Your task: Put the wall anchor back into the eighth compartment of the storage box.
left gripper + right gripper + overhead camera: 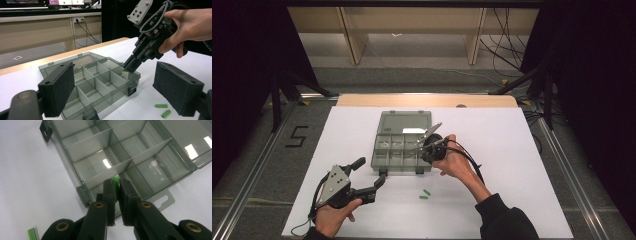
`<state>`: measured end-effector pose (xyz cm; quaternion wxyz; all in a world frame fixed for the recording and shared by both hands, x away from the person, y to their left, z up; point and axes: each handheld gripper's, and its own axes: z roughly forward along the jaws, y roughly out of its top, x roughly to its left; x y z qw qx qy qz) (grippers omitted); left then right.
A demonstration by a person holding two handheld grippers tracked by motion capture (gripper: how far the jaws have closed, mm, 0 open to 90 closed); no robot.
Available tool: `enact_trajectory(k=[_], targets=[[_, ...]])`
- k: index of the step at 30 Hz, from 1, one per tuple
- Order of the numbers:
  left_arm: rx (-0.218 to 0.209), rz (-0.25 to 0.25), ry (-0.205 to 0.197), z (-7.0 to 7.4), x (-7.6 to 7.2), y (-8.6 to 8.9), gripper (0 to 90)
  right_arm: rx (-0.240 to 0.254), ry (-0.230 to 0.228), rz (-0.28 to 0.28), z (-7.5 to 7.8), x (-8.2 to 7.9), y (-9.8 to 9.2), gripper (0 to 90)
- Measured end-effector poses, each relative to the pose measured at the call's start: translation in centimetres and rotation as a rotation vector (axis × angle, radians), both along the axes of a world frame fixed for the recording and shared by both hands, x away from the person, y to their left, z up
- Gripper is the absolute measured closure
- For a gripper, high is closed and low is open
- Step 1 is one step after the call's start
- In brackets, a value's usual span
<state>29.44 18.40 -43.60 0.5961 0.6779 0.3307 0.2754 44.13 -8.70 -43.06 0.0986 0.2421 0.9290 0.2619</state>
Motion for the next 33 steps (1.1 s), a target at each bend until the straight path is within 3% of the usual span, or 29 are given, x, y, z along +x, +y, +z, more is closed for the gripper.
enact_trajectory(k=[4,5,7,10,14,17,27,31,33], targets=[[-0.002,0.001,-0.001,0.0,0.0,0.0,16.5,0.001,0.001,-0.006,-0.2,0.1,0.0,80.1],[-0.002,0.001,-0.001,0.0,0.0,0.0,16.4,0.015,-0.014,-0.017,-0.2,0.0,0.1,70.7],[-0.002,0.002,-0.001,0.0,0.0,0.0,16.4,0.026,-0.013,-0.014,-0.1,0.0,0.1,67.1],[-0.002,0.001,-0.001,0.0,0.0,0.1,16.4,0.041,-0.034,-0.033,0.3,-0.5,0.1,52.5],[-0.002,0.002,-0.001,0.0,0.0,0.0,16.4,0.056,-0.061,-0.032,1.1,-1.4,-0.4,44.2],[0.003,0.000,-0.004,0.0,0.0,0.0,16.4,0.070,-0.050,-0.034,1.5,-2.8,-0.9,35.6],[-0.001,0.000,-0.003,0.0,0.0,0.0,16.4,0.030,-0.026,-0.017,0.8,-4.0,-1.6,32.3],[-0.006,-0.011,-0.017,0.0,0.1,0.0,16.4,0.006,-0.001,0.032,0.6,-5.3,-2.0,33.0],[0.005,-0.003,-0.003,0.1,0.0,0.0,16.4,-0.009,0.004,0.044,0.2,-5.7,-2.2,33.4]])
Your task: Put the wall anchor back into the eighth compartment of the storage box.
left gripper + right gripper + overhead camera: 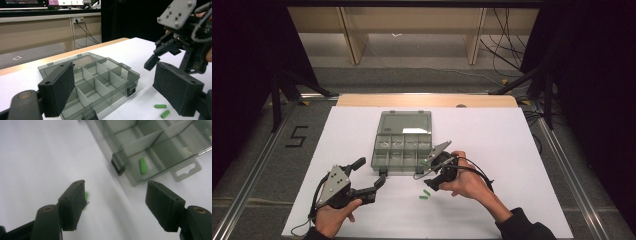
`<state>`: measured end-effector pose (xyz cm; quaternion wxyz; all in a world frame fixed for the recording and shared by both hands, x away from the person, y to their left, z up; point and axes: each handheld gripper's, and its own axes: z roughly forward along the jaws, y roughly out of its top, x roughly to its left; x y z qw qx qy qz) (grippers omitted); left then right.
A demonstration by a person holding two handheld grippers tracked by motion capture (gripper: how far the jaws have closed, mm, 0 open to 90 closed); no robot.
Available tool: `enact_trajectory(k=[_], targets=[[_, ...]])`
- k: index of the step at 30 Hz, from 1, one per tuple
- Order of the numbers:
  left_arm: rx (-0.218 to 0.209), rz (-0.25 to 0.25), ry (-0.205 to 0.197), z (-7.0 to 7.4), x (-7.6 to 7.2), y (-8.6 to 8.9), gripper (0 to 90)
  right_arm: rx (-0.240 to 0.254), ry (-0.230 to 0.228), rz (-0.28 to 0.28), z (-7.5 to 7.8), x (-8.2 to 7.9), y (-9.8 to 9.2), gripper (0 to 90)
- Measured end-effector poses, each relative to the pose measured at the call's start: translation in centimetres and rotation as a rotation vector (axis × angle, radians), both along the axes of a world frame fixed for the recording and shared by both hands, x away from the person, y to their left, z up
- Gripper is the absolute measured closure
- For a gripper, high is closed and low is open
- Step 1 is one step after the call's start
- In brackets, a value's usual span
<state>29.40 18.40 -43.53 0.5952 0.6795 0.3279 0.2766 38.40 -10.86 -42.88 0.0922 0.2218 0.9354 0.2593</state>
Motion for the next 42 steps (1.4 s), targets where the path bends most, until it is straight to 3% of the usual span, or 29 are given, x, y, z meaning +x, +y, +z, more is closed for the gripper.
enact_trajectory(k=[18,32,42], targets=[[-0.006,-0.004,-0.007,0.0,0.0,0.0,16.5,-0.077,0.081,0.060,-1.8,-1.2,1.4,47.2],[-0.007,-0.007,-0.012,0.1,0.0,-0.1,16.5,-0.138,0.104,0.097,-2.6,-1.2,2.1,61.8],[-0.003,-0.007,-0.012,0.1,0.0,0.0,16.5,-0.126,0.123,0.107,-3.1,-1.0,2.2,70.1]])
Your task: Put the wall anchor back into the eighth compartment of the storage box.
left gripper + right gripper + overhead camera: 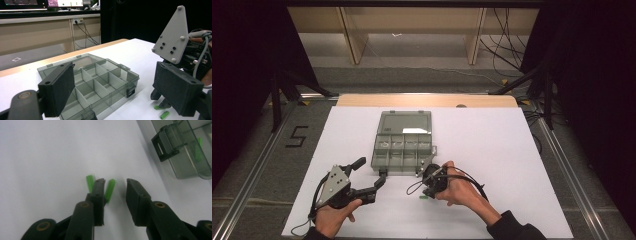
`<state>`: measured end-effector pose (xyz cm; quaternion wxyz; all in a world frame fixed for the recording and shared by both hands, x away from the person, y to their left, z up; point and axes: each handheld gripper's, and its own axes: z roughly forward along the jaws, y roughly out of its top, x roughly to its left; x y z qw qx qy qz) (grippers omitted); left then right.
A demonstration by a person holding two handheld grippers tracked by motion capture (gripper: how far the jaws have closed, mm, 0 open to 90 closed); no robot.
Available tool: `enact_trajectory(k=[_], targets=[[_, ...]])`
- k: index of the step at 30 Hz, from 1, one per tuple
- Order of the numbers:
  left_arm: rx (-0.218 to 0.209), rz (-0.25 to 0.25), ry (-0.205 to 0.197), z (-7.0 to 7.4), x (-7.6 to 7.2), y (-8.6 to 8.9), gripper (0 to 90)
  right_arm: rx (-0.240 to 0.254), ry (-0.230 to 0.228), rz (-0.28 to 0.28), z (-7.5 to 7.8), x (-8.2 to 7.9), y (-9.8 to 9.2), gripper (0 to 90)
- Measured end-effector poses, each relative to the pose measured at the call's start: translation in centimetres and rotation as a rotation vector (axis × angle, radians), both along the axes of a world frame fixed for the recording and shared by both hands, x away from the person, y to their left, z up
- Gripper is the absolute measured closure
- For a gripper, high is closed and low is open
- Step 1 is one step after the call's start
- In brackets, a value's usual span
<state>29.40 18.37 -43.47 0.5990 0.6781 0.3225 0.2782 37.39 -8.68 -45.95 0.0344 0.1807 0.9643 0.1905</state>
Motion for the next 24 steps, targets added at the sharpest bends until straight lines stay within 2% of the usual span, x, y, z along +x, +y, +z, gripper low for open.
enact_trajectory(k=[5,12,16,24], targets=[[-0.004,0.001,0.002,-0.01,-0.03,-0.01,16.5,0.005,0.021,0.004,-0.01,-0.06,0.09,73.5],[-0.004,0.001,0.005,-0.02,-0.02,-0.02,16.5,-0.021,0.024,-0.002,-0.33,0.06,0.09,75.9],[-0.005,0.001,0.005,-0.02,-0.03,-0.02,16.5,-0.015,0.020,0.017,-0.37,0.11,0.11,81.8],[0.000,0.001,0.000,0.01,0.00,0.03,16.5,-0.015,0.031,0.027,-0.36,0.15,0.18,84.4]])
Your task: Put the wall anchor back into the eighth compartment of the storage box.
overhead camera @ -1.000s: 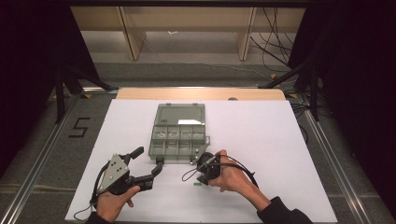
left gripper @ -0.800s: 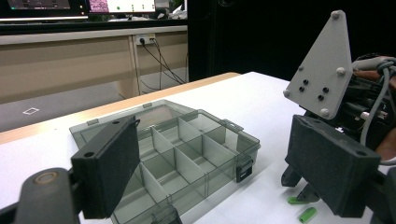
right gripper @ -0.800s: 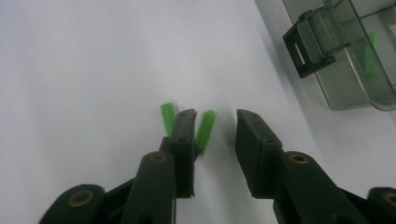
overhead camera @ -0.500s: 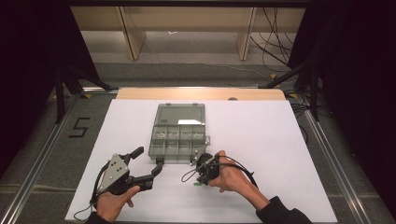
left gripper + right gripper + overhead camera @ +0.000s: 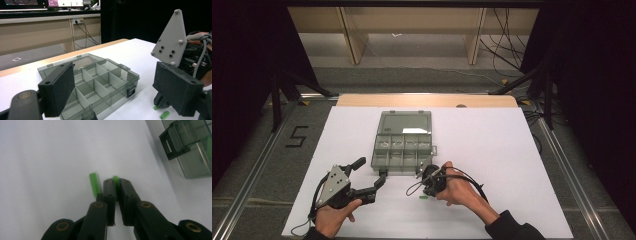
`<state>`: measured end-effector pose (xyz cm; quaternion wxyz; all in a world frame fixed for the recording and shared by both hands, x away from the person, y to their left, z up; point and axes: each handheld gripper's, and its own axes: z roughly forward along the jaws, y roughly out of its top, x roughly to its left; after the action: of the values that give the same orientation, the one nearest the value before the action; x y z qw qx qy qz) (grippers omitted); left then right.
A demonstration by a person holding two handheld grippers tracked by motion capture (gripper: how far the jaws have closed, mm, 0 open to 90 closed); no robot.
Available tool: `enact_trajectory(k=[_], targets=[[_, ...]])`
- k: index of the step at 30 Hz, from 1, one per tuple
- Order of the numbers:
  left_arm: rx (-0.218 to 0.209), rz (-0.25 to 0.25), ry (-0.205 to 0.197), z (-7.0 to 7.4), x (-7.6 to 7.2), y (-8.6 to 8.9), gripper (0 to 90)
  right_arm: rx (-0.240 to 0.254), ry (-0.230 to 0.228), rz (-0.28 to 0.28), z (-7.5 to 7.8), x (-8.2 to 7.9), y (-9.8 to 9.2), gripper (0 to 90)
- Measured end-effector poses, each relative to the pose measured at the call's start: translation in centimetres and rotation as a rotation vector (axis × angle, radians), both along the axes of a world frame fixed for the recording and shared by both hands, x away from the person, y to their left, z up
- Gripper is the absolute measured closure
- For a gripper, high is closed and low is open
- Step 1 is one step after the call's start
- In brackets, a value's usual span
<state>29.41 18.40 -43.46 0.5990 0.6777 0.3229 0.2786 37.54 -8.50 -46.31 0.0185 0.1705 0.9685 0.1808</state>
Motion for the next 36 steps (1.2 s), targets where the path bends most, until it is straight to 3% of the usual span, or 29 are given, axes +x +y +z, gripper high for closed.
enact_trajectory(k=[9,12,36], targets=[[0.001,0.000,-0.001,0.0,0.0,0.0,16.5,-0.001,-0.002,-0.003,0.5,0.1,-0.1,84.5],[0.002,0.000,-0.002,0.0,0.0,0.0,16.5,0.028,-0.024,-0.006,1.0,0.3,-0.2,84.4],[-0.004,0.002,0.003,0.0,0.0,0.0,16.5,0.107,-0.098,-0.020,3.7,1.1,-0.3,84.4]])
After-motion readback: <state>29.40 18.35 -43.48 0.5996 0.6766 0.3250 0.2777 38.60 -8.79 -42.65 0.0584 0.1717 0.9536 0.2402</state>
